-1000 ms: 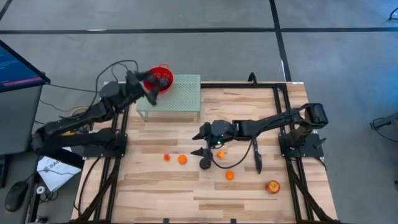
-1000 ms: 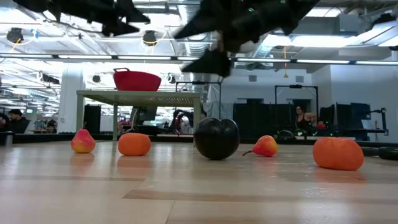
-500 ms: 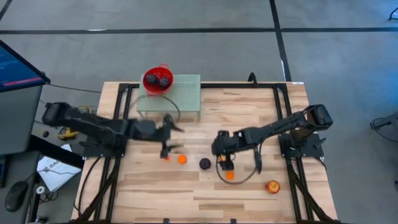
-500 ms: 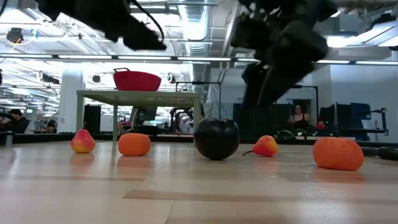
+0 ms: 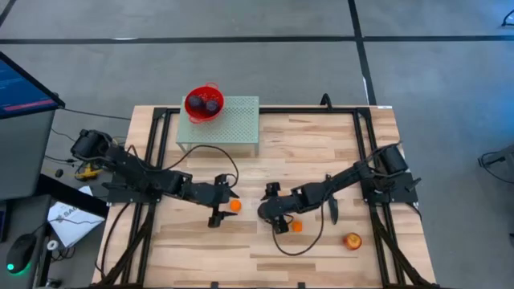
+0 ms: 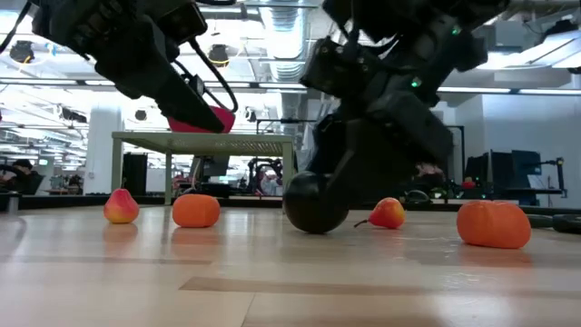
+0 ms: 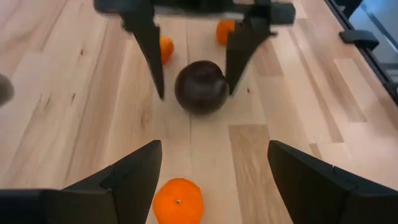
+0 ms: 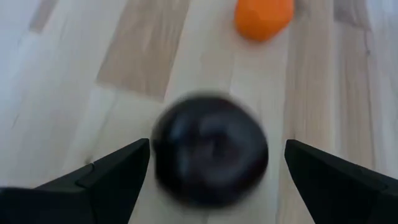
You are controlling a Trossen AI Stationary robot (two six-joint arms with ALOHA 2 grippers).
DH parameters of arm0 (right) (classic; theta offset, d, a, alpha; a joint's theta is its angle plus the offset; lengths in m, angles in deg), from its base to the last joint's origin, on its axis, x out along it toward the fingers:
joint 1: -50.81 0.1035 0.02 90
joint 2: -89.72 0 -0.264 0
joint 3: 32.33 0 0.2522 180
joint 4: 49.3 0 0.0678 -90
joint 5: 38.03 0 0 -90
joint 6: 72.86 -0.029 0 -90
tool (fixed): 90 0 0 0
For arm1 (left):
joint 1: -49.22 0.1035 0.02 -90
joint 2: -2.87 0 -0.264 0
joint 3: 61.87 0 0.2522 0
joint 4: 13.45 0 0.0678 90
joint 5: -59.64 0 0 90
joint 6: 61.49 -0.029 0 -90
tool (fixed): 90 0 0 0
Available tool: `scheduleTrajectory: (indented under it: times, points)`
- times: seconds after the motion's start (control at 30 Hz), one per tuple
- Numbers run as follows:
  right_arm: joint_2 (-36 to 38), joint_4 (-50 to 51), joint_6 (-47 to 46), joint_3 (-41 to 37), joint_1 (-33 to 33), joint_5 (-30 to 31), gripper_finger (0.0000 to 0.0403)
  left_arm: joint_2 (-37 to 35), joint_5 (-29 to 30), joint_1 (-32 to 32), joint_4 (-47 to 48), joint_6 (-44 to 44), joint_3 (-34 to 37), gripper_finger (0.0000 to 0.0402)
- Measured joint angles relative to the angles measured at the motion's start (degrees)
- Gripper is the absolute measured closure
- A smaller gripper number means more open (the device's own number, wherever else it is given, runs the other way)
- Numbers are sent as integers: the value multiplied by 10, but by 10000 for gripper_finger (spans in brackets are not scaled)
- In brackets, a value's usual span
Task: Pick & Place Fruit
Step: Put the purple plum into the red strainer bowl
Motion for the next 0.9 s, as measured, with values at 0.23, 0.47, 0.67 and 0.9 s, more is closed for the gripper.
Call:
scheduleTrajectory:
  times: [0.23, 0.47, 0.67, 0.9]
  points:
    - [-3, -10, 15, 0, -16, -36, 53, -35, 5, 0, -2, 9, 0, 115]
    - [-2, -4, 21, 0, -15, -39, 113, -82, 10, 0, 4, 9, 0, 115]
    - [31, 25, 19, 0, -23, -37, 135, -164, 56, 0, 146, 45, 0, 115]
    - [150, 25, 49, 35, -102, -44, 136, -312, 230, -46, 220, 85, 49, 115]
